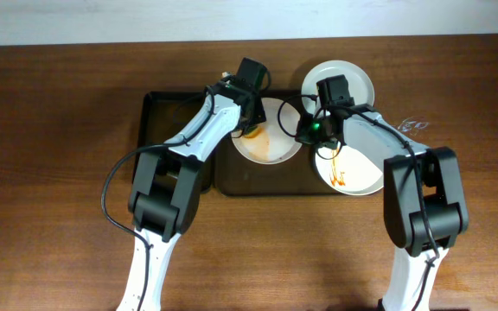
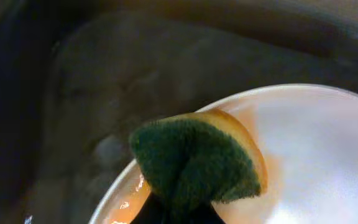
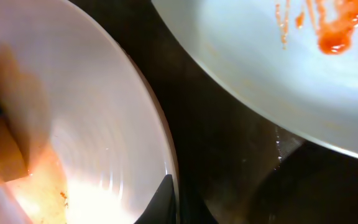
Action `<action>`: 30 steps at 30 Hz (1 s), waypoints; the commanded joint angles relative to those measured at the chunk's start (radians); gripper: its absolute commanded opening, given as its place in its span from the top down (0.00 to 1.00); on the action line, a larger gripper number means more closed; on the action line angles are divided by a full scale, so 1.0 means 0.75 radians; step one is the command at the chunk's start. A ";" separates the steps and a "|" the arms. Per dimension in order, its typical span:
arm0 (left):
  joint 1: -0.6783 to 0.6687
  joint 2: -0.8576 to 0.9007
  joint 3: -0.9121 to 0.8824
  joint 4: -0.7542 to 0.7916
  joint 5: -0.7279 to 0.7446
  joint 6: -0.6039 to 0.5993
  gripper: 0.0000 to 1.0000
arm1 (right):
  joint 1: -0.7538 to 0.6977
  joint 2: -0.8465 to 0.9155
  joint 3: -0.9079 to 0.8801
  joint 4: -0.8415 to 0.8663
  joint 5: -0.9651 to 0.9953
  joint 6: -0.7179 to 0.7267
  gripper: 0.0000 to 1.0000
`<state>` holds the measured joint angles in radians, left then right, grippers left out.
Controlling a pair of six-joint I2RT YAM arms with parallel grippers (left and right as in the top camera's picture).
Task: Clean dirty plates on tray and stack at the side
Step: 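Scrub the held plate with the sponge in the left gripper, then lift the cleaned plate with the right gripper and set it at the right side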
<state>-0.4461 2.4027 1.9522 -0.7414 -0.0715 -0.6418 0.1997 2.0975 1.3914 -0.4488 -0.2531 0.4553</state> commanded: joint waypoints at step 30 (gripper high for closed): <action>0.026 0.013 -0.007 -0.086 0.376 0.246 1.00 | 0.007 0.025 0.010 0.016 -0.033 -0.018 0.96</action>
<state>-0.4698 2.3997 1.9499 -0.8150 0.3416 -0.4854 0.1997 2.0995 1.3914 -0.4366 -0.2646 0.4484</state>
